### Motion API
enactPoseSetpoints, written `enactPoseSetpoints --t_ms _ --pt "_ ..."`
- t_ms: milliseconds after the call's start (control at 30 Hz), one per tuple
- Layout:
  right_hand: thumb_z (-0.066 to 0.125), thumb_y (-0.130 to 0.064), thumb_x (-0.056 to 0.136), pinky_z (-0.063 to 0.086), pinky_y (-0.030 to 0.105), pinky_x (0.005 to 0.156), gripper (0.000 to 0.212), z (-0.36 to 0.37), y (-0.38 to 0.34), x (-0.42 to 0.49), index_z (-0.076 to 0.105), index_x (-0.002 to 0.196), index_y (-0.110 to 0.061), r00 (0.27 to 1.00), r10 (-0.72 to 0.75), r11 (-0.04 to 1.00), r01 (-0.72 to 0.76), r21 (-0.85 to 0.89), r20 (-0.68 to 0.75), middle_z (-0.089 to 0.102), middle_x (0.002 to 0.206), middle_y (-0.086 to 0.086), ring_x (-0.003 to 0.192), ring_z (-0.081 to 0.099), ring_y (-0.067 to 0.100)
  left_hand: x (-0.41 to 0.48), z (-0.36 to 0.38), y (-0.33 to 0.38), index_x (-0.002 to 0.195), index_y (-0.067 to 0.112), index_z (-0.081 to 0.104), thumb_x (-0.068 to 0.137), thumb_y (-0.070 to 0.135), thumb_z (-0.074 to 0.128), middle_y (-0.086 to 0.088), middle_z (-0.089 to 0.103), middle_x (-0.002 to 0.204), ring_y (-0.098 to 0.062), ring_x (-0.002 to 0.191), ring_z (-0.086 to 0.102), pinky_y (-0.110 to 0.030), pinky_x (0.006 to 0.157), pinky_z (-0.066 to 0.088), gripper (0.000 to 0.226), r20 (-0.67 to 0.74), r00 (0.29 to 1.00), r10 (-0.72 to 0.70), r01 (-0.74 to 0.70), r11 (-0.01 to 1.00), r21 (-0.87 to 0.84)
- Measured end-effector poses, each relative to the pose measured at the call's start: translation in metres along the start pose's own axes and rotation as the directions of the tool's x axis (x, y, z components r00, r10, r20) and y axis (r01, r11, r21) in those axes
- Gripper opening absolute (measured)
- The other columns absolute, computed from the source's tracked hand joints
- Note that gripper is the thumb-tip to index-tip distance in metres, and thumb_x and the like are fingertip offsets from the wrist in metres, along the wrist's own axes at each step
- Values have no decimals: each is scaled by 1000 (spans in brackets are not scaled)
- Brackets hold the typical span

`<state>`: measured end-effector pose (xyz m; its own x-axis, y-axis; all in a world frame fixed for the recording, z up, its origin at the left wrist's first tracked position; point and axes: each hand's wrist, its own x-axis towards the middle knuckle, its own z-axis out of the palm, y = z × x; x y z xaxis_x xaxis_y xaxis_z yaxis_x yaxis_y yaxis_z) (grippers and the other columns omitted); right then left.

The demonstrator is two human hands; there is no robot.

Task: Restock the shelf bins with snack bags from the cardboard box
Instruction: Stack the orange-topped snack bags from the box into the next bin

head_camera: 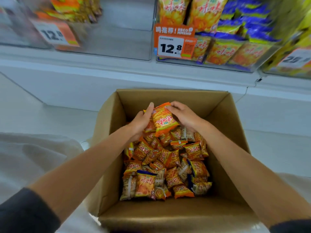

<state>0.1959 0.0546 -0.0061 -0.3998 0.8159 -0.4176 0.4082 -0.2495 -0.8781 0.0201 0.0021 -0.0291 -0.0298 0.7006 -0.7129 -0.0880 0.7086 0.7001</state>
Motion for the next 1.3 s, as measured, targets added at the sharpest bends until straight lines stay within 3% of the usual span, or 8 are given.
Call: enactPoseSetpoints --t_ms 167,367,600,700,833,967,1133,1300 --pt "63 -33 91 54 33 91 29 2 -60 -32 60 117 -20 989 -50 982 22 189 141 65 118 7 107 65 20 -39 -9 31 128 6 51 90 63 51 -15 70 102 -25 81 70 -36 63 56 68 -71 990 118 -129 975 -181" --pt "60 0 90 54 33 89 47 2 -122 -41 52 133 -19 967 -59 973 0 230 249 65 121 5 107 64 20 -82 -36 77 112 17 63 84 82 27 -12 72 108 -30 107 63 -47 95 47 79 98 988 119 -82 944 -319" --pt "76 -5 76 53 36 89 84 15 -186 -40 33 143 -32 962 -114 883 213 -419 248 54 120 8 103 61 21 -114 -60 106 123 24 61 86 68 51 -7 70 120 -20 102 68 -39 92 54 58 149 963 226 -242 965 99" --pt "83 -8 72 55 37 84 96 22 -198 -32 25 145 -33 957 -279 935 290 -202 81 54 124 6 100 63 22 -119 -80 113 115 19 62 92 57 52 -5 74 105 -19 92 72 -36 82 57 45 151 953 264 -265 964 -17" --pt "74 -18 84 48 32 93 52 38 -199 -19 54 132 -9 935 -348 931 336 -140 -65 58 122 5 116 58 22 -120 -101 121 125 13 56 96 47 53 -13 63 123 -29 108 66 -48 89 55 44 169 944 282 -240 942 -235" --pt "64 -25 93 49 34 96 32 57 -210 -8 63 122 -13 921 -387 916 378 -134 -48 61 118 4 113 58 20 -120 -107 136 117 13 59 94 48 50 -12 66 112 -28 102 66 -50 96 51 43 104 942 320 -283 921 -269" --pt "68 -43 87 50 42 100 69 71 -242 16 36 144 -20 954 -301 951 301 74 -11 50 138 12 114 61 24 -115 -122 176 126 13 58 94 53 52 -14 72 108 -26 94 70 -41 82 59 52 -99 901 423 -434 887 -160" --pt "75 -10 82 53 35 88 104 70 -275 51 2 153 -32 962 -227 941 176 288 153 58 130 7 102 66 23 -103 -145 224 124 10 48 97 52 46 -5 65 107 -21 95 65 -37 82 56 50 -246 730 638 -604 770 205"
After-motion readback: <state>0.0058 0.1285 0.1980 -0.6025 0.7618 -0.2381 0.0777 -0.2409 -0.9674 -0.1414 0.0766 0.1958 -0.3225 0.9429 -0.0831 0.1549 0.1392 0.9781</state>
